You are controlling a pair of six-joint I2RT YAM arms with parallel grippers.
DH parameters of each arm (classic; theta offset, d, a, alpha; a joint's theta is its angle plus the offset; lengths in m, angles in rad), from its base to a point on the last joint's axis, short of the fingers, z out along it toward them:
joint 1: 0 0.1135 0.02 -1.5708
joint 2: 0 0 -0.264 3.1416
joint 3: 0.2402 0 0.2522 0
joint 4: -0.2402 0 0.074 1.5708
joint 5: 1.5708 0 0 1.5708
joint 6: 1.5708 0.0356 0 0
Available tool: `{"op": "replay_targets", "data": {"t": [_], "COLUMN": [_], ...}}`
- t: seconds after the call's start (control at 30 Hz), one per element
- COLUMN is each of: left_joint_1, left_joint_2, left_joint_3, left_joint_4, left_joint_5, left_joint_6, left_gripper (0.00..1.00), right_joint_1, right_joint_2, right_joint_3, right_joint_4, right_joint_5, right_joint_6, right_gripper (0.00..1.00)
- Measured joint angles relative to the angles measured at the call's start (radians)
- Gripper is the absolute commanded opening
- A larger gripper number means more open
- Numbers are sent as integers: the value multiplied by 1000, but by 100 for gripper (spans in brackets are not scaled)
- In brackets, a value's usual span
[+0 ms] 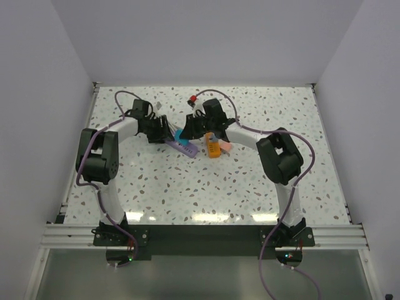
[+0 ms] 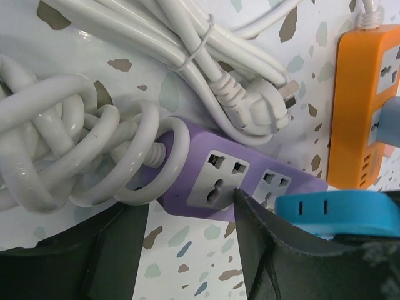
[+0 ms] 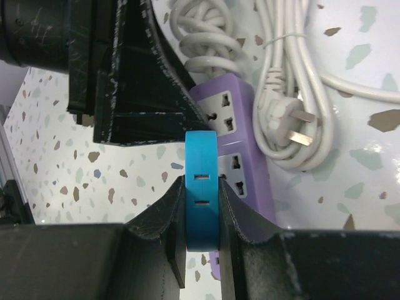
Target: Insert the plug
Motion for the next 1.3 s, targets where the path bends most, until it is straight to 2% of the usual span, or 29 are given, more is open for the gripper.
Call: {"op": "replay_targets", "data": {"t": [0.23, 0.57, 1.3], "left_joint_1": [0, -2, -3], "left_joint_2": [0, 18, 32], "left_joint_3": [2, 24, 46], "left_joint_4": [-10, -32, -57], "left_joint_5": [29, 68, 89], "left_joint_6": [50, 101, 114], "left_gripper": [53, 50, 47], "right_joint_1": [-50, -74, -62], "right_joint_2": [0, 1, 18], "right_joint_3": [2, 55, 50], "right_joint_4": [1, -4, -79], "right_joint_5": [18, -5, -35], "right_joint_6": [0, -10, -113], "right_gripper": [0, 0, 0]}}
